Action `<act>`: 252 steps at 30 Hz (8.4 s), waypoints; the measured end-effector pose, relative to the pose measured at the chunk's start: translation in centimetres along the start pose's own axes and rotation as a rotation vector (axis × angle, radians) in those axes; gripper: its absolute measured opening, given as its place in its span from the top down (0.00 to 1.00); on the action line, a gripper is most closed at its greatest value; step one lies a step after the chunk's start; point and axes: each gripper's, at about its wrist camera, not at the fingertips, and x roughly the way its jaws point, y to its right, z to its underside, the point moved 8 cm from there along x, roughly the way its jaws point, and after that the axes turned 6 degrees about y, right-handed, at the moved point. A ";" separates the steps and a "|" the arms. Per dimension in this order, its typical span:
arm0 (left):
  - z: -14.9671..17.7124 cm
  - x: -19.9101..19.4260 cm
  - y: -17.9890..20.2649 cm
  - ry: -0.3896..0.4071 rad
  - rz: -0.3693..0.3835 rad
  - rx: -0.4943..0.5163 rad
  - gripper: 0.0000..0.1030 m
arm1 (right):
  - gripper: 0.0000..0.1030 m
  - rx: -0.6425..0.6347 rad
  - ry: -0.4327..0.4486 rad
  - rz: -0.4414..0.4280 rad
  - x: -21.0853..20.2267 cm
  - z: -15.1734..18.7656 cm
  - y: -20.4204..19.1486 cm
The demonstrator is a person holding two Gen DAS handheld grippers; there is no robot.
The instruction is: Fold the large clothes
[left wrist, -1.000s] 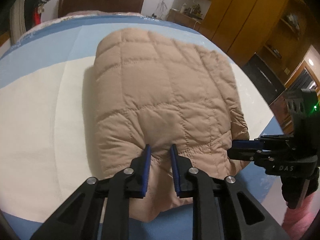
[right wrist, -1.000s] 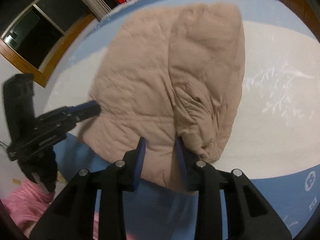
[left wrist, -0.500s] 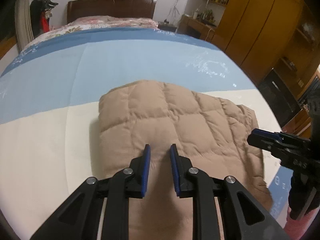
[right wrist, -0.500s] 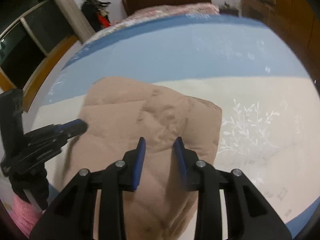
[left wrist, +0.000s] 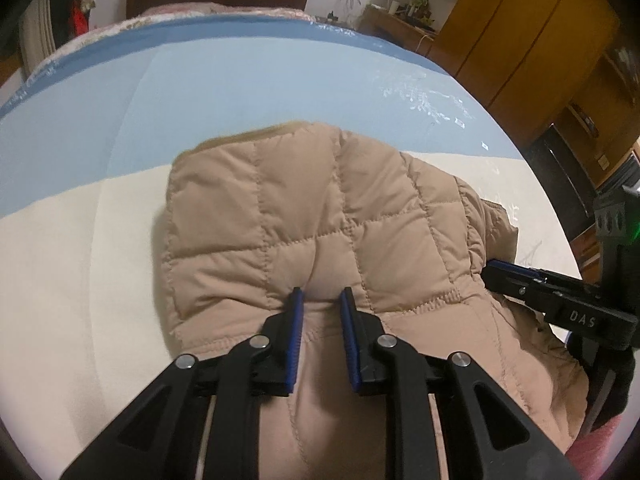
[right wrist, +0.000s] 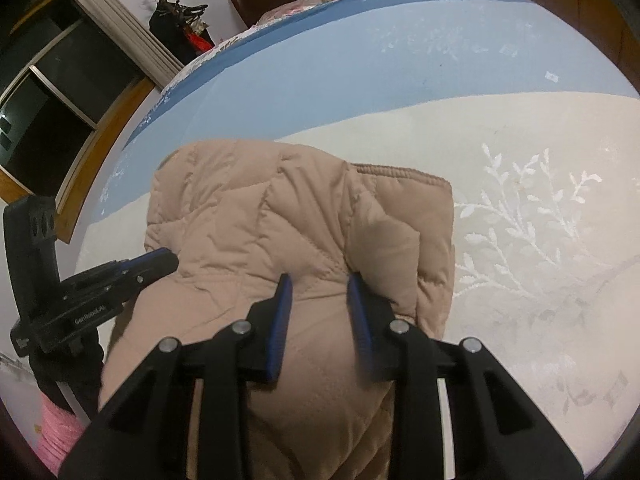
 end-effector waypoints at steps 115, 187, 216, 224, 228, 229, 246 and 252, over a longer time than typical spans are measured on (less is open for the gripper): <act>-2.6 -1.6 -16.9 0.231 0.281 -0.315 0.41 | 0.50 -0.254 -0.005 -0.256 9.0 -7.6 -11.9; 9.2 -17.1 -9.6 0.262 -0.369 -0.142 0.08 | 0.05 -0.324 0.091 0.075 -6.1 6.1 -12.7; 9.5 -17.9 -8.5 0.282 -0.396 -0.111 0.07 | 0.04 -0.319 0.096 0.068 -6.6 6.6 -12.9; 9.5 -17.8 -8.6 0.280 -0.395 -0.111 0.07 | 0.04 -0.319 0.091 0.071 -6.3 6.7 -12.9; 9.5 -17.7 -8.9 0.277 -0.390 -0.115 0.07 | 0.04 -0.320 0.090 0.071 -6.3 6.6 -12.8; 9.6 -17.7 -8.9 0.276 -0.391 -0.114 0.07 | 0.04 -0.320 0.089 0.071 -6.2 6.7 -12.9; 9.5 -17.4 -9.2 0.271 -0.384 -0.113 0.07 | 0.04 -0.320 0.075 0.073 -5.7 6.6 -12.5; 9.4 -17.3 -9.2 0.270 -0.378 -0.110 0.07 | 0.04 -0.319 0.074 0.074 -5.6 6.6 -12.5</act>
